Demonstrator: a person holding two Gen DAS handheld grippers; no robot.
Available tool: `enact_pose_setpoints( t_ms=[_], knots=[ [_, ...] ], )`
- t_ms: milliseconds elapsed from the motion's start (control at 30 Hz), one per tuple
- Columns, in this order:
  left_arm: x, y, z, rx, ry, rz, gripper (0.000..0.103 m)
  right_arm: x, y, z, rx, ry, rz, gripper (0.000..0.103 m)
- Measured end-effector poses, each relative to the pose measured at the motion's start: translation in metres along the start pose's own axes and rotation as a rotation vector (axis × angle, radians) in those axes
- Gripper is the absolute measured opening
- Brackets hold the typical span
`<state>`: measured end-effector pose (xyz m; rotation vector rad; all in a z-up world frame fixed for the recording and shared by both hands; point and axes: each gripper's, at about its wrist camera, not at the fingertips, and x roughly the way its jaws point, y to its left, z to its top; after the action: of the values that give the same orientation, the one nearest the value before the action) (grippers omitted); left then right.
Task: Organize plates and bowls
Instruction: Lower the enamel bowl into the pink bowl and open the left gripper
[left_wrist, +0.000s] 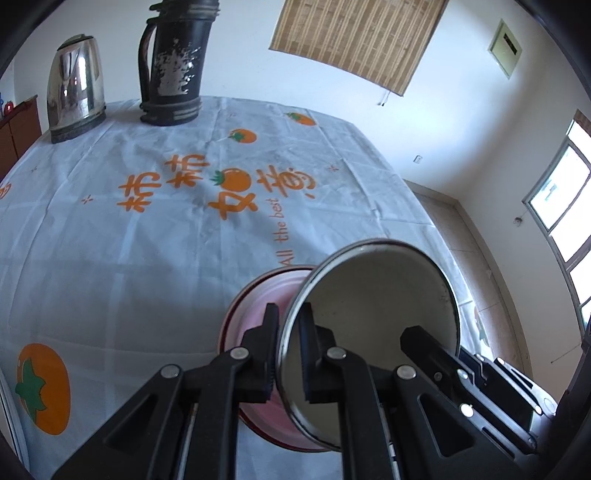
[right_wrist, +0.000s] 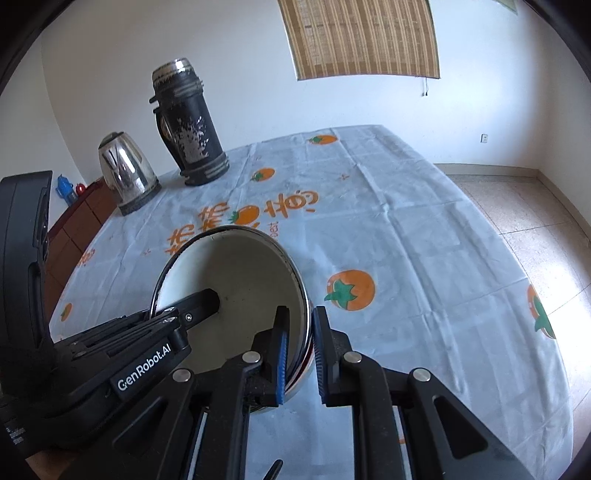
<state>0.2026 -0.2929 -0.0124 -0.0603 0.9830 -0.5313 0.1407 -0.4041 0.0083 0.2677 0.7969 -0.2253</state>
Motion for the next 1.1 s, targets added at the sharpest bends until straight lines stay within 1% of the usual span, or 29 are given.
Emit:
enact_pose_setpoints(
  t_ms=[100,200,300,467,600,700,800,867,1000,1033,1067,1100],
  knots=[
    [0.007,0.004,0.000,-0.012,0.013,0.012,0.008,0.011,0.002,0.000,-0.018,0.025,0.000,0.014],
    [0.007,0.005,0.000,-0.009,0.008,0.029,0.007,0.019,0.003,-0.002,-0.024,0.041,0.009,0.013],
    [0.005,0.007,0.000,-0.017,0.011,0.033,0.007,0.020,0.007,-0.002,-0.057,0.037,-0.012,0.013],
    [0.004,0.005,0.000,-0.012,0.014,0.056,0.007,0.023,0.009,0.002,-0.092,0.067,-0.002,0.014],
    [0.001,0.008,0.001,-0.034,0.024,0.052,0.007,0.023,0.009,0.003,-0.120,0.101,0.010,0.014],
    [-0.002,0.008,0.003,-0.031,0.018,0.053,0.007,0.026,0.007,0.004,-0.110,0.125,0.017,0.014],
    [-0.004,0.007,0.003,-0.028,0.012,0.059,0.008,0.028,0.007,0.004,-0.103,0.125,0.013,0.014],
    [-0.004,0.007,0.004,-0.025,0.011,0.060,0.013,0.030,0.010,0.003,-0.121,0.124,-0.013,0.015],
    [-0.010,0.007,0.006,-0.009,-0.009,0.056,0.020,0.036,0.016,-0.001,-0.152,0.132,-0.029,0.015],
    [-0.011,0.007,0.007,0.000,-0.015,0.062,0.028,0.037,0.016,-0.001,-0.154,0.131,-0.030,0.016],
    [-0.014,0.007,0.007,0.005,-0.029,0.090,0.043,0.037,0.017,-0.002,-0.158,0.128,-0.038,0.016],
    [-0.018,0.008,0.008,0.004,-0.047,0.115,0.051,0.037,0.018,-0.002,-0.164,0.124,-0.042,0.020]
  ],
)
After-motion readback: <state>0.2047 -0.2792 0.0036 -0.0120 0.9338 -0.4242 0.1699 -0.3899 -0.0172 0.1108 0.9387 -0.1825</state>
